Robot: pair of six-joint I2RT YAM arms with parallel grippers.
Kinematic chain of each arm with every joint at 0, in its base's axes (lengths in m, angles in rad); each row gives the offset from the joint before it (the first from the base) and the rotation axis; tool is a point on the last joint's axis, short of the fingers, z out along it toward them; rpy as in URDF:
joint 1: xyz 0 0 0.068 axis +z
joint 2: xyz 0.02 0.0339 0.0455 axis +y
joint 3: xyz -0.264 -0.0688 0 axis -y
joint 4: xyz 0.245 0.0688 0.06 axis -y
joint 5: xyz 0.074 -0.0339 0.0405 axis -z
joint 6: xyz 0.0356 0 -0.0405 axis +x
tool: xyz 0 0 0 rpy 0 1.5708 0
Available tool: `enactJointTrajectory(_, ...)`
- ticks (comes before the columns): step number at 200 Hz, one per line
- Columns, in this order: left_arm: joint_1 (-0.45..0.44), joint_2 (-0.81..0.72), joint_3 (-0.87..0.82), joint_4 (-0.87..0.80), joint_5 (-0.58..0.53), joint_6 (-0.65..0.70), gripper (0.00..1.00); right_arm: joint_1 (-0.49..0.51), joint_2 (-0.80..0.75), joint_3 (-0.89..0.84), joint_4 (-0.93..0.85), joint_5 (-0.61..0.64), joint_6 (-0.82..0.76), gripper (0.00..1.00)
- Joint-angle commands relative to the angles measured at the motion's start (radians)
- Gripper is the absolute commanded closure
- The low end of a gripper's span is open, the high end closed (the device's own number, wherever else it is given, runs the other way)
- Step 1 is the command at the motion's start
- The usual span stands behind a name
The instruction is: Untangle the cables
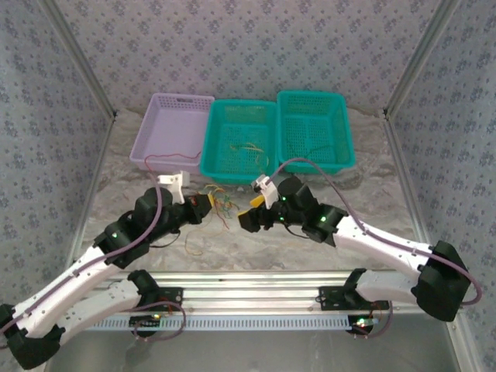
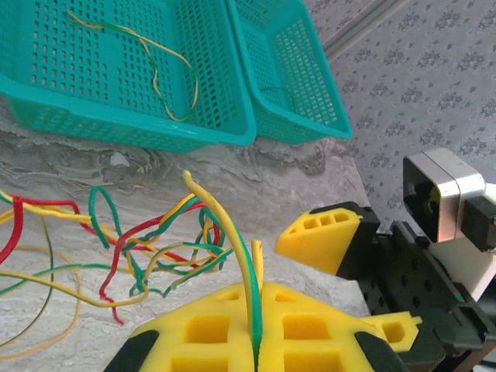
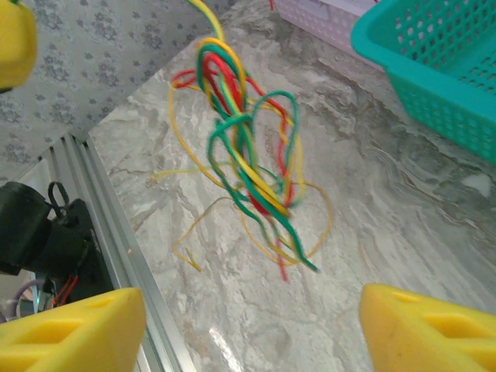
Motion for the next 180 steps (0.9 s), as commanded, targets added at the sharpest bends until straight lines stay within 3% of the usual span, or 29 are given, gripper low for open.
enactJointTrajectory(1, -0.029, -0.011, 0.0, 0.096, -0.077, -0.049, 1.0, 0.032, 0.056, -0.016, 0.17, -0.028, 0.066, 0.35)
enactJointTrajectory(20, -0.049, -0.011, -0.003, 0.123, -0.118, -0.075, 1.0, 0.069, 0.12, -0.011, 0.196, -0.006, 0.046, 0.38)
enactJointTrajectory(51, -0.075, -0.041, 0.004, 0.115, -0.205, -0.11, 1.0, 0.051, 0.098, -0.089, 0.251, 0.068, 0.015, 0.3)
enactJointTrajectory(103, -0.083, -0.055, -0.001, 0.124, -0.211, -0.145, 1.0, 0.015, 0.12, -0.192, 0.384, 0.031, 0.026, 0.29)
enactJointTrajectory(133, -0.089, -0.068, -0.007, 0.118, -0.234, -0.153, 1.0, -0.001, 0.139, -0.231, 0.531, 0.07, 0.062, 0.3)
enactJointTrajectory(180, -0.093, -0.072, -0.03, 0.135, -0.239, -0.173, 1.0, 0.01, 0.222, -0.19, 0.669, 0.102, 0.079, 0.3)
